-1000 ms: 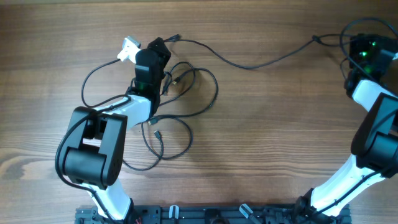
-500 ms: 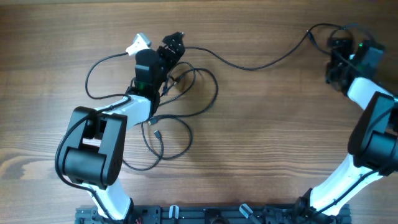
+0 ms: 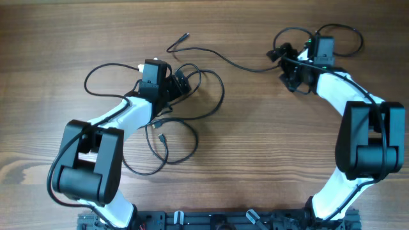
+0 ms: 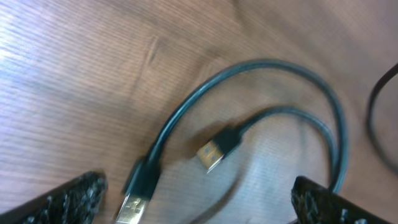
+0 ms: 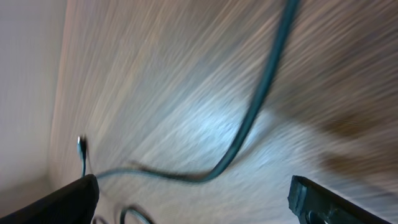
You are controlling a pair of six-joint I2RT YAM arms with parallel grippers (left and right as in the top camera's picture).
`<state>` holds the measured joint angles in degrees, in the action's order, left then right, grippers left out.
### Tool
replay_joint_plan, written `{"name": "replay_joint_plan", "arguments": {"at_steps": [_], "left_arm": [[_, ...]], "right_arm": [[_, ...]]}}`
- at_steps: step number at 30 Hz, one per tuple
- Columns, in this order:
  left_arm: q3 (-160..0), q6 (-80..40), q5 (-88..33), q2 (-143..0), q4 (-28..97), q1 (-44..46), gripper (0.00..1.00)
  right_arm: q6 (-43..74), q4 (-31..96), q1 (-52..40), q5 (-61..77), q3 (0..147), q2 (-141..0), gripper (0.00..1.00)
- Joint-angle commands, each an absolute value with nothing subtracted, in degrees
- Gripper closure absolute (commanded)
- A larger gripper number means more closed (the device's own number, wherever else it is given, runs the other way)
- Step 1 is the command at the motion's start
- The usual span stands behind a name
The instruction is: Untangle cables
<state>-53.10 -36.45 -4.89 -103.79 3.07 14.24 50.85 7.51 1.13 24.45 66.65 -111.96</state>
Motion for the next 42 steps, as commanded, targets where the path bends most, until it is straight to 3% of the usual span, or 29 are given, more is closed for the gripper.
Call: {"name": "replay_joint_plan", "arguments": {"at_steps": [1,11,28,34,38,42], "left_arm": [[-52.40,-29.98,-2.00,-103.15,10.02,14.04,0.00],[-52.40,-30.00,-2.07,-103.15,14.70,14.04,0.00],[-52.40,-30.04,-2.04,-103.15,14.87,14.04,0.00],[-52.40,-30.04,-2.04,-103.15,14.83,14.04,0.00],[-52.40,-30.02,-2.04,-103.15,14.85,14.04,0.00],[-52.40,-30.02,-2.07,-103.15,14.85,14.04,0.00]], "right_arm": [[49.60,7.64,-1.96,30.15,66.78,-111.00,0.00],[62.11,3.57,-13.28,15.84,66.78,-111.37,0.00],[64.69,-1.34,-13.67,11.42,66.74,-117.01,0.00],[70.00,-13.34,-13.67,12.19,66.74,-125.14,0.00],[76.97,-32.67,-13.67,10.02,67.20,-133.97,0.00],[80.99,-38.41,-13.67,8.49,77.82,-143.96,0.01]]}}
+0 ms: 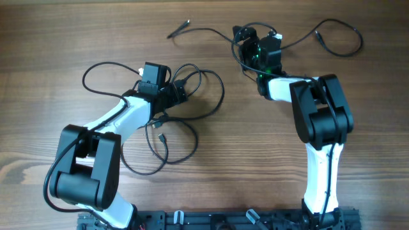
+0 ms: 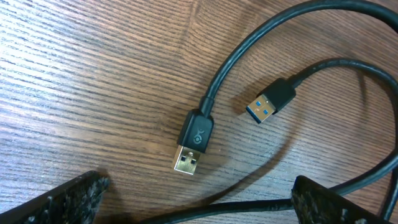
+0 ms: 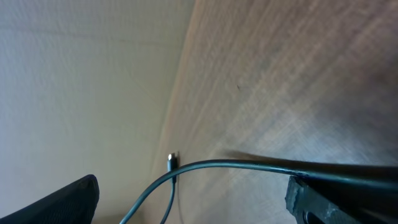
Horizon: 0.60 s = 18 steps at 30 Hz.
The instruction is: Untangle cables
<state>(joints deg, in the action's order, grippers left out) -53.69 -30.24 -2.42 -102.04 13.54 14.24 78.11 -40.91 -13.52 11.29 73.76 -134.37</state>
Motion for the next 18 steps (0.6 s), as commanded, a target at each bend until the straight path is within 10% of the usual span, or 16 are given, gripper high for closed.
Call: {"name": "replay_joint_plan", "arguments": {"at_steps": [1,11,18], "left_arm": [[-52.40,-30.02,-2.07,-103.15,14.85,14.04,0.00],[-52.40,-29.98,-2.07,-103.15,14.90,14.04,0.00],[-52.40,-29.98,-2.07,-103.15,14.90,14.04,0.00]], "right_arm": [[80.99,-38.17,-13.65,8.03,81.73,-145.97,0.01],[66.89,-19.55,-9.82,15.97,88.12,-143.37,0.00],[59.20,4.36,-11.40,-3.44,88.12,-128.75,0.00]]}}
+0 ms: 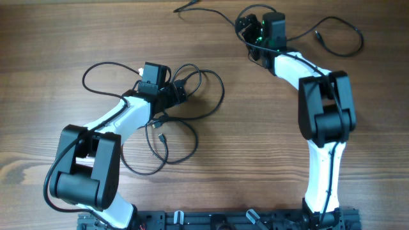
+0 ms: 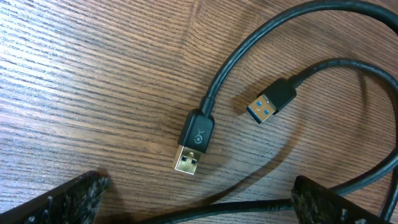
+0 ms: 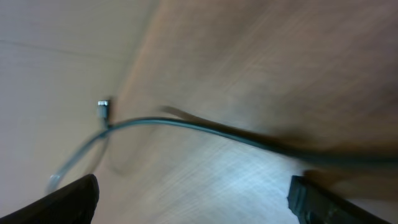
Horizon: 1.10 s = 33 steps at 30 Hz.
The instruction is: Untangle cables
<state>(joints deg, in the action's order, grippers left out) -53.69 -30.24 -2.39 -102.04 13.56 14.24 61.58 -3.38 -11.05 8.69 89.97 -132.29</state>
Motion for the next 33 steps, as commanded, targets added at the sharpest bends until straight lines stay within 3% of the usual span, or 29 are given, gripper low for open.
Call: {"name": "replay_joint_plan", "arguments": {"at_steps": [1,5,10,24,33], "left_arm": [[-52.40,-29.98,-2.07,-103.15,14.90,14.04,0.00],[-52.40,-29.98,-2.07,-103.15,14.87,14.04,0.00],[-52.40,-29.98,-2.04,-103.18,14.55,14.04,0.00],[-52.40,-30.26,-2.07,-103.18,12.23,14.04,0.00],[-52.40,-30.44,-2.07,-103.18,10.52,14.04,0.00]], "right_arm": [[61.10,9.96,-11.38,-7.75,88.12,-127.11,0.00],[62.02,20.53,-9.58,-15.35,87.96,-125.64,0.00],[63.16,19.97,-5.69,-18.48,87.64,-125.86,0.00],[62.96,8.10,2.07,-21.21,87.64,-134.15,0.00],[56.80,-15.09,2.15,-18.26,87.64,-137.34,0.08]]}}
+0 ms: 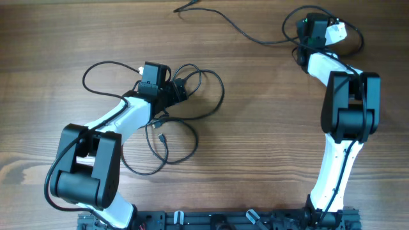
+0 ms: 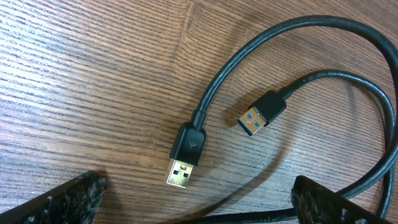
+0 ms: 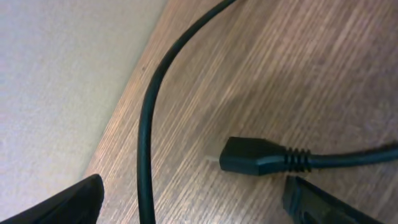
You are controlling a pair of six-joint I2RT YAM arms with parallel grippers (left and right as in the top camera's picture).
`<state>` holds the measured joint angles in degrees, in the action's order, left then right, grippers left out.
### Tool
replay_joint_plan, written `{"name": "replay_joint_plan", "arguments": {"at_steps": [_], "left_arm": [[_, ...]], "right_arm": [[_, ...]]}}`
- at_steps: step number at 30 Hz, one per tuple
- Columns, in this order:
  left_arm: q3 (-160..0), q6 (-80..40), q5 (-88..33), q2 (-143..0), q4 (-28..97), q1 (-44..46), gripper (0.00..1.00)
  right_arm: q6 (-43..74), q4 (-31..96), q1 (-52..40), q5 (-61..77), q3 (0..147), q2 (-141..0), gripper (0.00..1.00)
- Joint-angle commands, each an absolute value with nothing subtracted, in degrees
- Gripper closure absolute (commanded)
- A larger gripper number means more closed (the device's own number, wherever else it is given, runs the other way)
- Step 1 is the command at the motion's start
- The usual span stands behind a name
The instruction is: Untangle cables
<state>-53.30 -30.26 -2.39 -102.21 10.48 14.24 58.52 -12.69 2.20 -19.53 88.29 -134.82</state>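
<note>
Several thick black USB cables lie looped in a tangle (image 1: pixel 185 102) left of centre. My left gripper (image 1: pixel 177 89) hovers over the tangle, open. In the left wrist view a gold USB plug (image 2: pixel 185 158) and a blue USB plug (image 2: pixel 258 115) lie on the wood ahead of the left gripper (image 2: pixel 196 211), with one cable strand running low between the fingers. A thin black cable (image 1: pixel 243 32) runs from the far edge to the top right. My right gripper (image 1: pixel 307 27) is there, open. A small black plug (image 3: pixel 249 155) lies just ahead of the right gripper (image 3: pixel 196 205).
The wooden table (image 1: pixel 268 140) ends close to the right gripper, where its far edge (image 3: pixel 118 106) shows against a pale floor. A further loop of thin cable (image 1: pixel 348 38) lies at the top right corner. A black rail (image 1: pixel 217 220) runs along the near edge.
My right gripper has moved from the top middle to the top right corner. The thin cable now stretches out between its far-edge end and that corner. The left gripper has shifted only slightly.
First my right gripper was at the right, over the thin cable, whose free end lay left of centre. Then it was at the top middle, with the cable's end nearer the far edge. Now it is at the top right. My left gripper stayed open over the tangle.
</note>
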Motion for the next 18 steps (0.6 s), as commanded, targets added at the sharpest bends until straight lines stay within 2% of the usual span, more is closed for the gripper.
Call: {"name": "replay_joint_plan", "arguments": {"at_steps": [1,5,8,10,14,18], "left_arm": [[-52.40,-30.44,-2.07,-103.18,10.52,14.04,0.00],[-52.40,-30.44,-2.04,-103.18,10.46,14.04,0.00],[-52.40,-30.44,-2.07,-103.18,10.50,14.04,0.00],[-52.40,-30.39,-2.07,-103.18,10.50,14.04,0.00],[-52.40,-27.81,-4.99,-103.18,11.07,14.02,0.00],[-52.40,-27.38,-6.17,-102.00,10.92,14.02,0.00]], "right_arm": [[56.77,-16.80,2.15,-17.85,87.64,-137.45,0.08],[45.78,-28.40,2.13,-13.34,87.66,-137.34,0.00],[44.95,-27.57,2.11,-12.36,87.72,-135.39,0.00],[44.69,-21.47,2.11,-12.51,87.72,-132.86,0.00],[41.95,0.56,2.04,-14.06,87.70,-122.48,0.00],[34.85,17.65,-0.36,-3.36,87.70,-111.85,0.00]]}}
